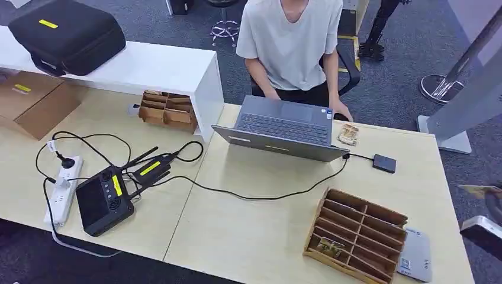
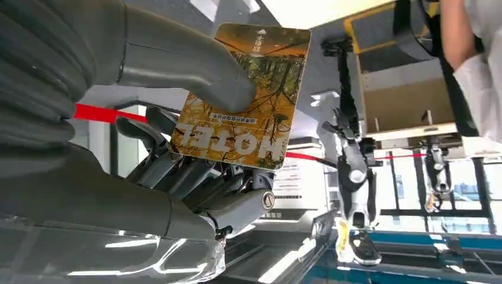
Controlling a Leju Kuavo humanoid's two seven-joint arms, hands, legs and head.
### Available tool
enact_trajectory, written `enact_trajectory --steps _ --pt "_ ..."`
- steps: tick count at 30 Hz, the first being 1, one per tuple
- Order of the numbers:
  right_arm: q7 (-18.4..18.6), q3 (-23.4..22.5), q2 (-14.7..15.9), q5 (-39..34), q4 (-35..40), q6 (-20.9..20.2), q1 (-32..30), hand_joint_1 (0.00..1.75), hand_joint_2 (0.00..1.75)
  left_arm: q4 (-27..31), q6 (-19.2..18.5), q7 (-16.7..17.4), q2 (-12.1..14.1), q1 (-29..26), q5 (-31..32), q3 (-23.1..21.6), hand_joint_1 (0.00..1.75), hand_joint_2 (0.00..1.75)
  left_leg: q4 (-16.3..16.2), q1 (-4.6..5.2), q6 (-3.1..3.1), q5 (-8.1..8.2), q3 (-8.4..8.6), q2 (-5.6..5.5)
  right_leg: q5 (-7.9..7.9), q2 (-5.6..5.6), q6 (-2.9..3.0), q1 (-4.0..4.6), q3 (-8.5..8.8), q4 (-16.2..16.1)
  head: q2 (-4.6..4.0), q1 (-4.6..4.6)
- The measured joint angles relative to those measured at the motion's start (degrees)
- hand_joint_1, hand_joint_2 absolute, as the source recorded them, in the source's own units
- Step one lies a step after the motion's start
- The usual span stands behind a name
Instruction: Pass the card to the sensor for recognition and then transmit it.
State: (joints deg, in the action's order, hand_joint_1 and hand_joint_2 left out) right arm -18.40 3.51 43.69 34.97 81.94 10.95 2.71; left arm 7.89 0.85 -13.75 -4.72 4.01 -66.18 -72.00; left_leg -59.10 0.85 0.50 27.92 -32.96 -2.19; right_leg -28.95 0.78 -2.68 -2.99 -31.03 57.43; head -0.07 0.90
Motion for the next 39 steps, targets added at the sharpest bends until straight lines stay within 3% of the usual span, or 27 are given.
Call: enact_trajectory --steps 5,8,11,32,39 --pt "-1.1 -3.7 -1.1 2.7 2.2 -0.9 -5.0 1.75 1.75 0.0 0.1 0.1 -0.1 0.0 0.0 0.0 0.0 1.75 0.0 0.0 0.01 0.01 0.02 0.08 -0.04 -0.06 0.0 0.0 -0.03 0.0 0.0 -0.02" --pt "-1.0 -2.4 -4.4 7.9 2.1 -0.7 -8.0 1.75 1.75 0.0 0.1 0.5 -0.2 0.1 0.0 0.0 0.0 1.75 0.0 -0.1 0.01 0.01 0.09 0.06 -0.05 -0.04 0.01 0.09 0.07 0.0 0.0 -0.07" --pt "-0.7 -0.1 -6.3 7.9 1.5 0.8 -10.5 1.75 1.75 -0.1 0.1 0.6 -0.2 0.1 0.0 0.0 0.0 1.75 0.0 0.03 -0.01 -0.01 0.06 0.06 -0.05 -0.04 0.01 -0.03 -0.02 0.0 0.0 0.02" --pt "0.2 0.7 -6.6 5.4 1.7 1.6 -14.3 1.75 1.75 -0.2 0.1 0.6 -0.2 0.2 -0.2 0.0 0.0 1.75 0.0 0.02 0.0 0.0 0.08 0.15 -0.05 -0.14 0.0 -0.03 -0.03 0.0 0.0 0.0" --pt "0.2 1.3 -8.2 5.2 1.4 1.5 -15.6 1.75 1.75 -0.2 0.1 0.6 -0.2 0.2 -0.3 0.0 0.0 1.75 0.0 0.02 0.0 0.0 0.07 0.18 -0.05 -0.15 0.0 -0.03 -0.06 0.0 0.0 0.0"
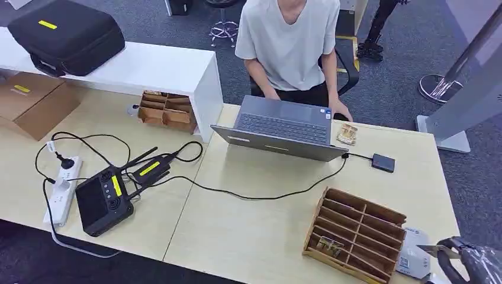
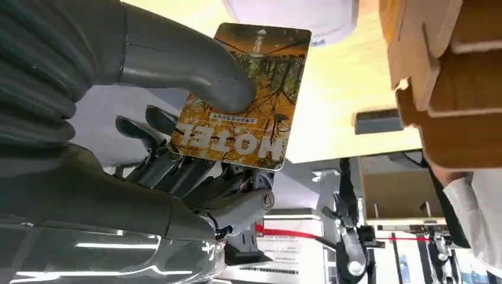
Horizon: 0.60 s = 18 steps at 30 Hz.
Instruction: Pass the card to the sensor for recognition and then transmit it.
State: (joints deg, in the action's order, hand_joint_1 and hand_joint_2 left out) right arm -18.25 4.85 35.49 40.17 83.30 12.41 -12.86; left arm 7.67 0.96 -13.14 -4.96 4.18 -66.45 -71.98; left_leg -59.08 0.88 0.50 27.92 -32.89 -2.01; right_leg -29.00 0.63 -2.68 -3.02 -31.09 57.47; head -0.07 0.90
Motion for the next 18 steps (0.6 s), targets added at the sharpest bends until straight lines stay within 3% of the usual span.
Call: enact_trajectory --steps 7,18 --pt "0.3 1.8 -1.6 -0.6 -2.2 0.1 -0.5 1.75 1.75 0.0 0.0 0.0 0.0 0.0 -0.1 0.0 0.0 1.75 0.0 0.0 0.0 0.0 0.01 0.0 0.0 0.0 0.0 0.0 0.01 0.0 0.0 0.0" --pt "1.4 3.6 -1.8 -2.2 -3.5 0.4 -0.5 1.75 1.75 -0.1 0.0 0.0 0.0 0.0 -0.1 0.0 0.0 1.75 0.0 0.0 0.01 0.0 0.03 0.03 0.0 -0.04 -0.01 0.0 -0.05 0.0 0.0 0.0"
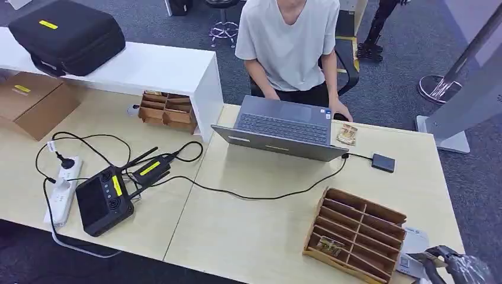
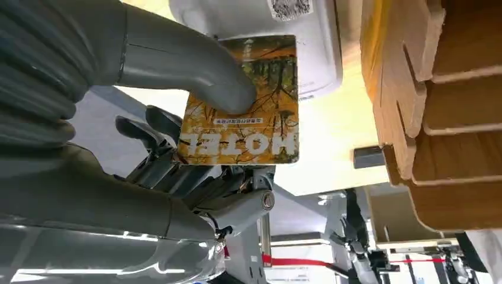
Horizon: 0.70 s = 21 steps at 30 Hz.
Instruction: Pass the card to the sensor for recognition and then transmit it.
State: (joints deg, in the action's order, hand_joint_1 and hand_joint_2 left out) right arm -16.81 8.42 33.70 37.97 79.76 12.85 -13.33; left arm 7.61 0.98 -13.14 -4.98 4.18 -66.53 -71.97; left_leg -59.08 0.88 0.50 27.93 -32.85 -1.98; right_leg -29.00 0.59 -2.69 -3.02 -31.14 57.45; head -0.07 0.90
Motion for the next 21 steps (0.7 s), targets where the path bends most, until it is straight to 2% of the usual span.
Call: enact_trajectory --steps 21 --pt "0.0 2.0 1.0 1.7 -0.3 -0.9 3.4 1.75 1.75 0.0 0.0 0.0 0.0 0.0 0.3 0.0 0.0 1.75 0.0 0.0 0.0 -0.01 0.04 0.08 0.06 -0.09 0.02 0.0 0.13 0.0 0.0 0.0"
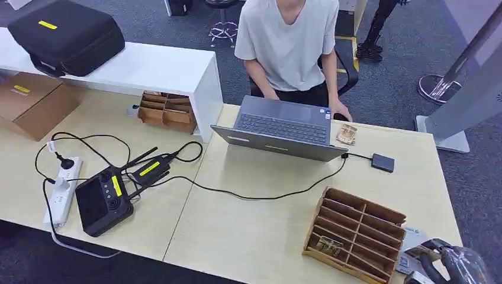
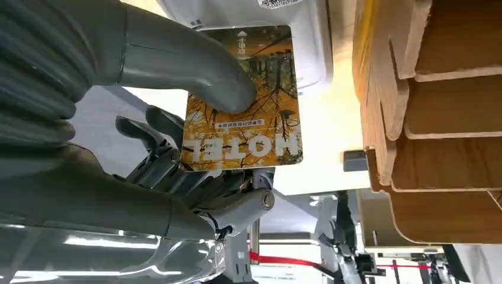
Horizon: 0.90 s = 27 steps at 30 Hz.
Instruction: Pass the card to the sensor for recognition and then transmit it.
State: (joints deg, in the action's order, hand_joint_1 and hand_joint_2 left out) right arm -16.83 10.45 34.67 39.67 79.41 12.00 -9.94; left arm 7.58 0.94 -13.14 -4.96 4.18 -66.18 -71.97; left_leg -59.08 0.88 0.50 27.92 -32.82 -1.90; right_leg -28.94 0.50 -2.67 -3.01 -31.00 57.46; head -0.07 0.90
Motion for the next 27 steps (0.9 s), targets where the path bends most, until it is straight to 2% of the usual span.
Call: enact_trajectory --steps 3,6,10,14,20,23,25,27 --pt "-0.6 0.1 0.5 0.8 0.6 0.2 0.9 1.75 1.75 0.0 0.0 0.0 0.0 0.0 0.3 0.0 0.0 1.75 0.0 0.02 0.0 0.0 -0.06 0.04 0.01 -0.03 0.0 -0.01 -0.03 0.0 0.0 0.02" --pt "-0.8 0.1 1.8 0.9 2.2 -1.2 5.4 1.75 1.75 0.0 0.0 0.1 0.0 0.0 0.6 0.0 0.0 1.75 0.0 0.03 0.0 -0.01 -0.05 0.24 0.13 -0.24 -0.01 -0.02 -0.1 0.0 0.0 0.0" --pt "-1.4 0.9 3.1 1.2 3.4 -3.8 14.8 1.75 1.75 0.0 0.0 0.5 0.0 0.1 1.2 0.0 0.0 1.75 0.0 0.02 0.0 -0.1 -0.03 0.32 0.23 -0.37 -0.05 -0.02 -0.11 0.0 0.0 0.0" --pt "-1.2 3.5 3.4 1.6 3.8 -5.0 25.5 1.75 1.75 0.0 0.0 0.6 0.0 0.1 1.6 0.0 0.0 1.75 0.0 0.02 -0.02 -0.15 0.0 0.31 0.25 -0.37 -0.04 -0.02 -0.12 0.0 0.0 0.0" --pt "2.2 10.1 3.4 1.1 3.8 -7.7 40.7 1.75 1.75 0.0 -0.1 0.9 0.0 0.2 2.0 0.0 0.0 1.75 0.0 0.01 -0.01 -0.19 -0.12 0.24 0.25 -0.3 -0.04 -0.01 -0.12 0.1 0.0 0.02" --pt "4.2 14.7 0.8 2.4 2.2 -11.1 49.0 1.75 1.75 0.0 -0.2 1.2 0.0 0.3 2.7 0.0 0.0 1.75 0.0 0.0 -0.02 -0.19 -0.15 0.34 0.26 -0.42 -0.02 0.0 -0.17 0.1 0.0 0.02" --pt "6.9 18.7 -3.2 3.6 -0.9 -12.1 54.8 1.75 1.75 0.0 -0.4 1.8 0.0 0.5 3.3 0.0 0.0 1.75 0.0 -0.01 -0.03 -0.19 -0.06 0.53 0.29 -0.59 0.02 0.0 -0.19 0.2 0.0 0.02" --pt "9.9 22.3 -8.1 4.1 -4.7 -11.5 59.0 1.75 1.75 0.0 -0.9 2.7 0.1 0.7 4.0 0.0 0.0 1.75 0.0 -0.03 -0.08 -0.23 -0.01 0.51 0.29 -0.59 0.03 0.02 -0.2 0.2 0.0 0.0"
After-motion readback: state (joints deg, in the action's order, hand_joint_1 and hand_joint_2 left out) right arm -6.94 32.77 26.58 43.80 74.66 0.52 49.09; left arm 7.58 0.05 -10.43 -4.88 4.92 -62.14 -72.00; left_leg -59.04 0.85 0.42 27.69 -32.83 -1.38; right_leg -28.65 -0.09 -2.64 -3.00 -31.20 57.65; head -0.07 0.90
